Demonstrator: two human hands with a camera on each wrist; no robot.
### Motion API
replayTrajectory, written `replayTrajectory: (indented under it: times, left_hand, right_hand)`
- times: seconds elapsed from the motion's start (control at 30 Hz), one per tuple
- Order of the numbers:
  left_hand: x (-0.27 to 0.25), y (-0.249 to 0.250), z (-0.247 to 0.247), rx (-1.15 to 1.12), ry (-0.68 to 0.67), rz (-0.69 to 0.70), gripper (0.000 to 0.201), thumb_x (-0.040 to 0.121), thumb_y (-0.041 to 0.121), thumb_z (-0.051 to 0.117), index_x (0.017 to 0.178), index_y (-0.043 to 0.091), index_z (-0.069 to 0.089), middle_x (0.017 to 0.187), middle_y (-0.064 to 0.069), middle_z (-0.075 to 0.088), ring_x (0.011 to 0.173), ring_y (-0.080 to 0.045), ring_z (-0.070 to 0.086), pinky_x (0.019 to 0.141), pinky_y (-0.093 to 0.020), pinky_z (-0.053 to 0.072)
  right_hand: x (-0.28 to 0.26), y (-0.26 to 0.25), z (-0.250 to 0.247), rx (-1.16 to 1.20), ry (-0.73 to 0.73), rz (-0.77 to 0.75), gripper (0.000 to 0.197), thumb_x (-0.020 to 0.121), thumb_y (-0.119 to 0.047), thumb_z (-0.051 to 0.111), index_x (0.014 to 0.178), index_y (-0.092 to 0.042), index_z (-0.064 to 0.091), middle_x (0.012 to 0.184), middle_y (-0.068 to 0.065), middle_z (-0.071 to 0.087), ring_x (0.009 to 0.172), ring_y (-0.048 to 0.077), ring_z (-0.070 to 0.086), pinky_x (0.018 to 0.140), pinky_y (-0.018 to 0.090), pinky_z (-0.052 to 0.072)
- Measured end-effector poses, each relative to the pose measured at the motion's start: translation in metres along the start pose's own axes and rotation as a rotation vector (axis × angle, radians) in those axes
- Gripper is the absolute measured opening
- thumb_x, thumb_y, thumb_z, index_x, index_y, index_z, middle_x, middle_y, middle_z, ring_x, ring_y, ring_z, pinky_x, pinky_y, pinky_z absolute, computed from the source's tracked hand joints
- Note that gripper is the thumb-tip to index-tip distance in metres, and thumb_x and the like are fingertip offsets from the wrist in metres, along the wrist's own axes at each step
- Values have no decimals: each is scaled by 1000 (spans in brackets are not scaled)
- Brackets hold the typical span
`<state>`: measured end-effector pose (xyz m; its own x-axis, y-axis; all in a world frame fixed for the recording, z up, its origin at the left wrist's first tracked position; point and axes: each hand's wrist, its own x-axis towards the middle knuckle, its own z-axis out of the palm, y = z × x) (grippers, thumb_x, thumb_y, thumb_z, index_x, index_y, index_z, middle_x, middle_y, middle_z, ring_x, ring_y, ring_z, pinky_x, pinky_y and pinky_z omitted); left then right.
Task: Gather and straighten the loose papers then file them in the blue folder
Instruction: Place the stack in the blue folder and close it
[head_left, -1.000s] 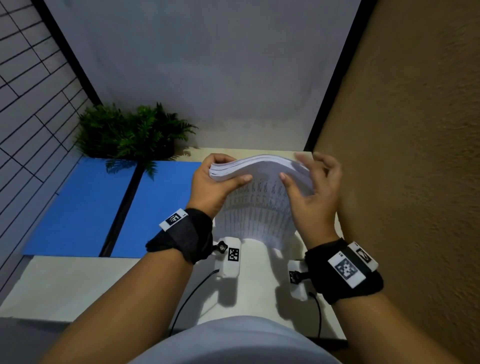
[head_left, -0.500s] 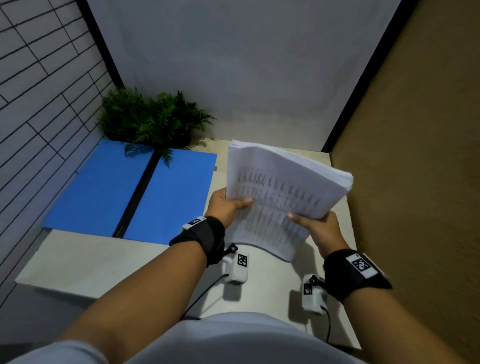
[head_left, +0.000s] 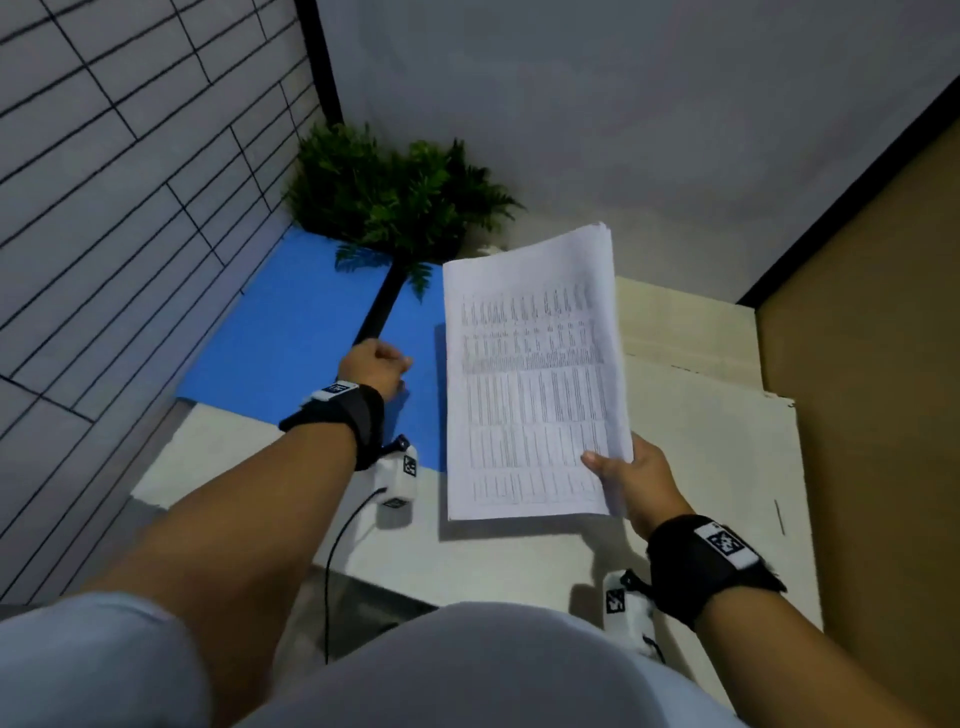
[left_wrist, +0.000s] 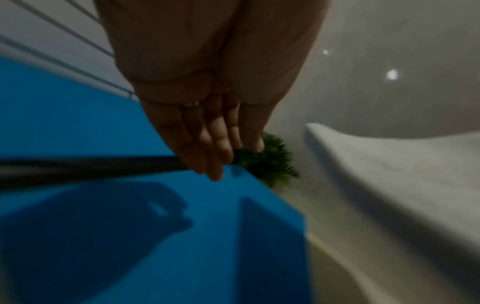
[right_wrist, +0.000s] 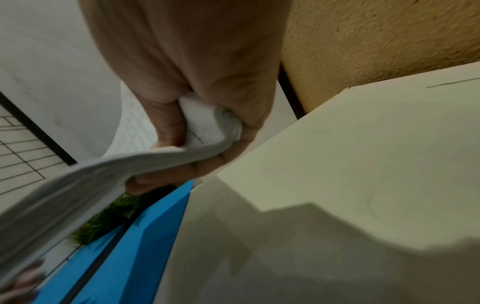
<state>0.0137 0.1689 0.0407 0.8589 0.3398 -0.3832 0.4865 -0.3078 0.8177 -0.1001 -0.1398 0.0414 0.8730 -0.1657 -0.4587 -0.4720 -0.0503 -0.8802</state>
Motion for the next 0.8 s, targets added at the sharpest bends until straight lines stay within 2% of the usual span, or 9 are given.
replayTrajectory:
  times: [0.1, 0.2, 0.27, 0.37, 0.53, 0.6, 0.7, 0.73, 0.8]
  left_hand:
    - [30, -49, -30, 477, 58, -54, 46, 88, 22, 73, 125, 0, 56, 125, -19, 58, 108, -39, 61, 91, -44, 49]
    - [40, -81, -39, 718, 11, -96, 52, 92, 30, 66, 130, -2, 48, 133, -24, 50, 117, -46, 54, 98, -49, 46]
    - [42, -95, -44, 798, -44, -55, 40, 95, 29, 61, 121, 0, 51, 127, -23, 53, 113, -44, 55, 91, -48, 46]
    - [36, -106, -51, 800, -163, -3, 19, 96, 26, 57, 96, 8, 52, 113, -22, 63, 90, -36, 59, 75, -40, 47]
    - [0, -122, -52, 890, -388, 10, 22, 93, 27, 63, 104, 8, 64, 110, -13, 66, 106, -33, 63, 78, -33, 47]
    - [-13, -134, -54, 885, -419, 11, 12, 90, 24, 63, 91, 12, 62, 100, -10, 66, 98, -29, 64, 71, -29, 44]
    - [-20, -144, -59, 823, -407, 5, 17, 87, 25, 64, 76, 17, 54, 85, -2, 61, 84, -23, 58, 66, -25, 40]
    - [-20, -146, -61, 783, -408, 15, 21, 86, 27, 65, 71, 20, 52, 79, 2, 59, 82, -22, 57, 63, -25, 39]
    - [-17, -150, -70, 703, -408, -6, 28, 86, 33, 67, 67, 23, 50, 73, 5, 56, 81, -22, 58, 64, -28, 44]
  right_hand:
    - [2, -2, 11, 39, 7, 55, 33, 90, 1, 63, 123, -6, 61, 104, 2, 72, 94, 18, 70, 88, 36, 55]
    - [5, -6, 23, 71, 16, 80, 32, 91, 2, 63, 122, -6, 60, 104, 1, 71, 94, 15, 69, 80, 29, 58]
    - [8, -7, 32, 109, 20, 95, 35, 91, 3, 61, 124, -3, 59, 110, 7, 70, 98, 17, 68, 76, 25, 60]
    - [16, -5, 46, 196, 7, 132, 41, 91, 8, 59, 131, 2, 54, 122, 15, 65, 107, 21, 65, 78, 26, 59]
    - [25, 4, 77, 258, -31, 191, 43, 91, 8, 57, 134, 2, 51, 129, 17, 62, 109, 24, 64, 82, 30, 58]
    - [29, 12, 92, 287, -75, 226, 45, 92, 10, 55, 136, 3, 49, 131, 17, 60, 113, 31, 63, 89, 37, 57]
    - [36, 28, 117, 297, -109, 291, 50, 91, 12, 54, 139, 3, 46, 136, 19, 57, 122, 36, 57, 104, 48, 45]
    - [37, 32, 125, 285, -107, 312, 50, 91, 13, 54, 139, 3, 46, 138, 20, 55, 121, 36, 57, 107, 48, 42]
    - [39, 37, 140, 233, -80, 350, 50, 91, 13, 54, 139, 1, 45, 141, 18, 52, 121, 34, 55, 107, 39, 39]
